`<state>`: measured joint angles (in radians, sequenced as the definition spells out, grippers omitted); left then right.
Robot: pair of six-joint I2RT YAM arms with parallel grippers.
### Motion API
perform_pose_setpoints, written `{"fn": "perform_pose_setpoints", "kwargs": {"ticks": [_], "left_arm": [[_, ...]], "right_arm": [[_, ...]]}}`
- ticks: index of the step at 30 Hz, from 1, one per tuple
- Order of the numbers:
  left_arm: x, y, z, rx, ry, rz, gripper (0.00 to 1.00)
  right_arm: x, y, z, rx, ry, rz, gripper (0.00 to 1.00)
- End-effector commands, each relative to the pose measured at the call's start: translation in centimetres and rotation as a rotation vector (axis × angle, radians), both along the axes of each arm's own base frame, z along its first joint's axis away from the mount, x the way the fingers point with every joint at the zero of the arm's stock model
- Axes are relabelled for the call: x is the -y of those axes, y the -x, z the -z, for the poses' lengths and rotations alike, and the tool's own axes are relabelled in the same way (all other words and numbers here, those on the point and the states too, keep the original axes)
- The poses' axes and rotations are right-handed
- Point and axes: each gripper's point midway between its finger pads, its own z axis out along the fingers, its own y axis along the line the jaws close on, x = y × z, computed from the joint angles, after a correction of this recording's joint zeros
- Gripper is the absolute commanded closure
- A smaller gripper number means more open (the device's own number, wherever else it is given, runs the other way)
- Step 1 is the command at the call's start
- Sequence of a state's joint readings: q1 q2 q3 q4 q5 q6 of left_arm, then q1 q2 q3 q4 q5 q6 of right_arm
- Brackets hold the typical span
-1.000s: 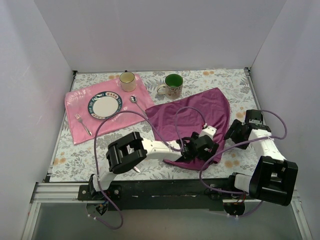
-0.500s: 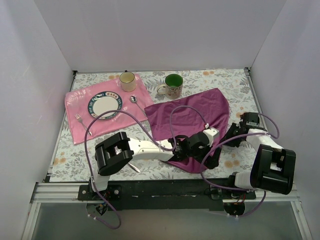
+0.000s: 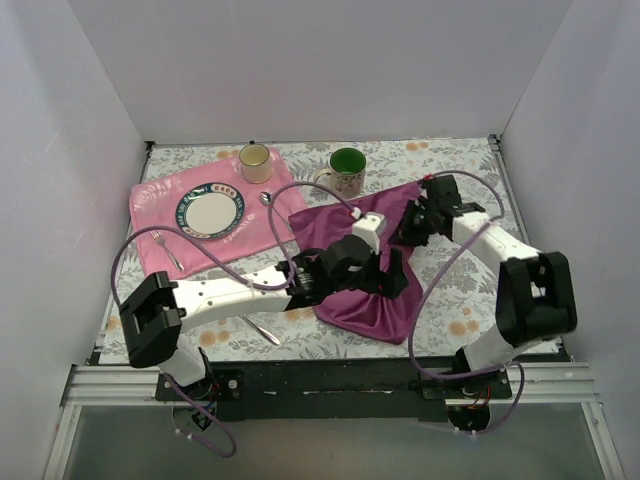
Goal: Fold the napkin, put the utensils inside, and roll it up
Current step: Flatten the napkin out
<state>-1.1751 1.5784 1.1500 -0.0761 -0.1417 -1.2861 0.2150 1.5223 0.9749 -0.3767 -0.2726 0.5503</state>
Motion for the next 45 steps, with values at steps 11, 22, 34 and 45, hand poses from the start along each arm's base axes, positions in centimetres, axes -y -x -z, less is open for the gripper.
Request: {"fn": "perform_pose_setpoints", "kwargs": {"ticks": [11,22,34,45], "left_arm": [[-2.9,-2.9,1.9,-0.116,-0.016,-0.033,0.17],[1.8,-1.4,6.9,-0.150,-0.140,0.065,0.25],[-5.6,-3.6,0.0,-0.011,-0.017,-0.235,0.24],[-15.1,-4.6,-2.3,0.049,0.067,-0.578,0.20]], "right_arm": [[0.8,-0.4,-1.0,0.124,0.080,-0.105,0.25],[4.5,4.7,2.7,0.012,0.024,-0.112,0.23],[1.2,7.0,3.3,0.056,-0.103,-0.206,0.71],[-12.6,9.1,-4.6,0.148,-0.282,-0.444,0.67]]}}
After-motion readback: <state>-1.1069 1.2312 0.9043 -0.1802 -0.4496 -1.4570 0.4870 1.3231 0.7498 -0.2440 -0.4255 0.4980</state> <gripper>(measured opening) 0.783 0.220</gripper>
